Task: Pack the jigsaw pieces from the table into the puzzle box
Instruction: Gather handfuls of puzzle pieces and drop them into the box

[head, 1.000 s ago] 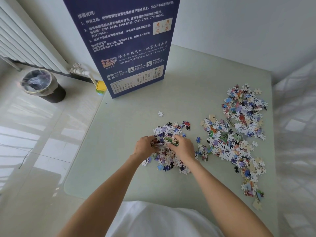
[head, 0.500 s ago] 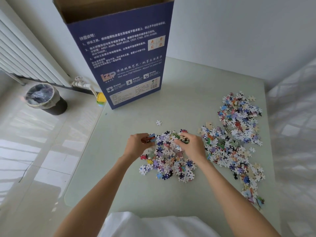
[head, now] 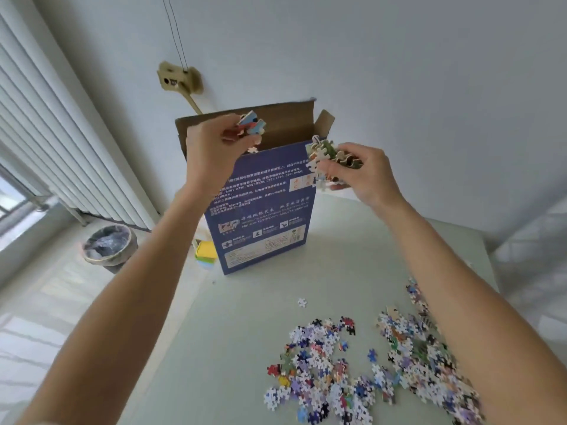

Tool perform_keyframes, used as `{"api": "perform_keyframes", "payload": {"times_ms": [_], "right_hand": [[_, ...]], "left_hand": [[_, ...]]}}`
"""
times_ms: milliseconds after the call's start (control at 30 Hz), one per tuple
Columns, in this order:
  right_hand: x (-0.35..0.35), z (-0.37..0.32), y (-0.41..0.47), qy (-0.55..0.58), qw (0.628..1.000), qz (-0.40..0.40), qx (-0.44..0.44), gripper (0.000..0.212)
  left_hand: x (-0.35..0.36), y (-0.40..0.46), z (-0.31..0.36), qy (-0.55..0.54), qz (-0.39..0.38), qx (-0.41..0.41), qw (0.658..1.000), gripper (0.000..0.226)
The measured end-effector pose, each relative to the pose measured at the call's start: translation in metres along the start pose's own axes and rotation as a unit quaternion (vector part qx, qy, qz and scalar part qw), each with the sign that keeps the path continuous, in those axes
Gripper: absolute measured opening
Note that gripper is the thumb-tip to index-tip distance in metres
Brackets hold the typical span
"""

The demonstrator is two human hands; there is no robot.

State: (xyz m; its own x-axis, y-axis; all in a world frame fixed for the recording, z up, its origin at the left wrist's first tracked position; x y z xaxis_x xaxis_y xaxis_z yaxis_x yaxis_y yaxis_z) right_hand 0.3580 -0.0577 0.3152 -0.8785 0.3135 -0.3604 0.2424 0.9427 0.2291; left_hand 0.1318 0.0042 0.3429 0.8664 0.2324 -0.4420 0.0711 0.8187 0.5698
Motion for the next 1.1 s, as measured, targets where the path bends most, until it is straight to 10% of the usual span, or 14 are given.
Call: {"api": "perform_keyframes", "payload": {"times_ms": [333, 700, 1100], "right_hand": [[0.035, -0.023, 0.094, -0.103, 0.988, -0.009, -0.113, 0.030], [0.075, -0.039, 0.124, -0.373, 0.885, -0.145, -0.239, 0.033], [0.111, -0.035, 0.124, -0.326, 0.887, -0.213, -0.246, 0.025]], "left_hand": [[0.027, 0.052, -0.032, 0.307, -0.184, 0.010, 0.934, 0.014], [0.015, 0.038, -0.045, 0.156, -0.171, -0.033, 0.972, 0.016], [0.014, 0.021, -0.053, 0.164, -0.132, 0.023, 0.977, 0.016]]}}
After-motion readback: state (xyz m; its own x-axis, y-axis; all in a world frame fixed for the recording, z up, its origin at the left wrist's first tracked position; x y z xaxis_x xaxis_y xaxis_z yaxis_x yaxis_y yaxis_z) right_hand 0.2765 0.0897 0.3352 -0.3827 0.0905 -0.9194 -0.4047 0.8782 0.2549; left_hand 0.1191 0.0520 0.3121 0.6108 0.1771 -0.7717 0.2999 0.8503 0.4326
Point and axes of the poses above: each hand's wrist, its own y-axis towards the middle knuckle, its own x-axis out of the palm, z = x × y, the point moved 3 cm from there along y, towards the middle knuckle, and after that the axes turned 4 degrees about z, right-handed, at the moved point
